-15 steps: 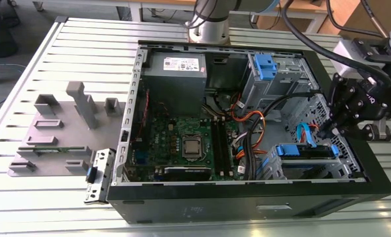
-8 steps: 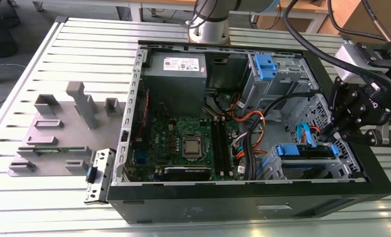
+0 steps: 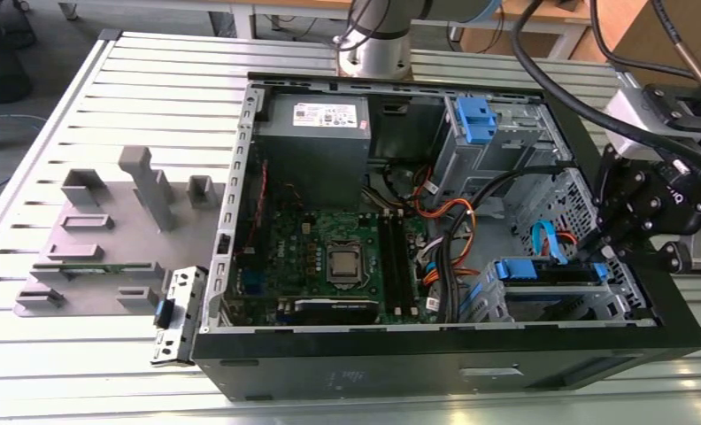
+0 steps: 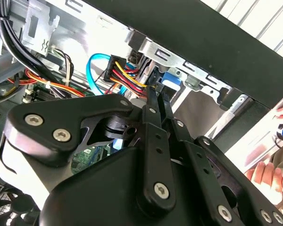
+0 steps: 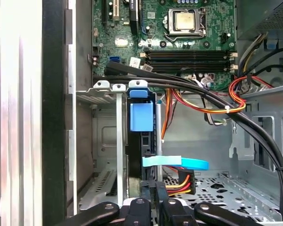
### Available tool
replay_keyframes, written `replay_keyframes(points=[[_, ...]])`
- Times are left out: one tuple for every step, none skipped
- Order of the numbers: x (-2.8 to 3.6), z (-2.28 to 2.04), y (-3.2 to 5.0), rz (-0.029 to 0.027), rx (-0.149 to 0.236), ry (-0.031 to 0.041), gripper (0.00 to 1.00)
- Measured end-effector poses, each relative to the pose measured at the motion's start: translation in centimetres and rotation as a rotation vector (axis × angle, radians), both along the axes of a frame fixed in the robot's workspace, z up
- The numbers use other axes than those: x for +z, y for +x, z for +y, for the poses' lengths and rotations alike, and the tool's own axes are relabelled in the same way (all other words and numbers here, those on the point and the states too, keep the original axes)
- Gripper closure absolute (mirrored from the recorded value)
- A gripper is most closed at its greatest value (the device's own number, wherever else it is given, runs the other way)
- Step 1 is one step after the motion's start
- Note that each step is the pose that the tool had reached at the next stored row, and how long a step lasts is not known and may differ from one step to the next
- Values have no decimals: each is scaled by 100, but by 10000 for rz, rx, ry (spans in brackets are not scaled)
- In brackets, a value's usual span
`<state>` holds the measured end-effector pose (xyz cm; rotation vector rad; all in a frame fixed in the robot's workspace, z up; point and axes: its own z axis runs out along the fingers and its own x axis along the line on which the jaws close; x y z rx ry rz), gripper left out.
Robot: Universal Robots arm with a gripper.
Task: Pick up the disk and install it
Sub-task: 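Insert the second disk wire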
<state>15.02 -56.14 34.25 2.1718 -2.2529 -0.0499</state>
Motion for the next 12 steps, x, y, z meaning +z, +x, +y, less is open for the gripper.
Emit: replay_keyframes(points=[[0, -7, 0, 0, 0, 0, 84], [0, -14, 0, 0, 0, 0, 84], [-1, -23, 0, 0, 0, 1, 84], [-1, -32, 0, 0, 0, 0, 84], [-1, -42, -1, 0, 0, 0, 84], [-1, -52, -1, 0, 0, 0, 84], [-2, -61, -1, 0, 0, 0, 84], [-2, -68, -1, 0, 0, 0, 84], [-3, -72, -1, 0, 0, 0, 84], [-5, -75, -2, 0, 0, 2, 84], [-8, -77, -3, 0, -1, 3, 84], [-11, -79, -4, 0, 0, 2, 84]])
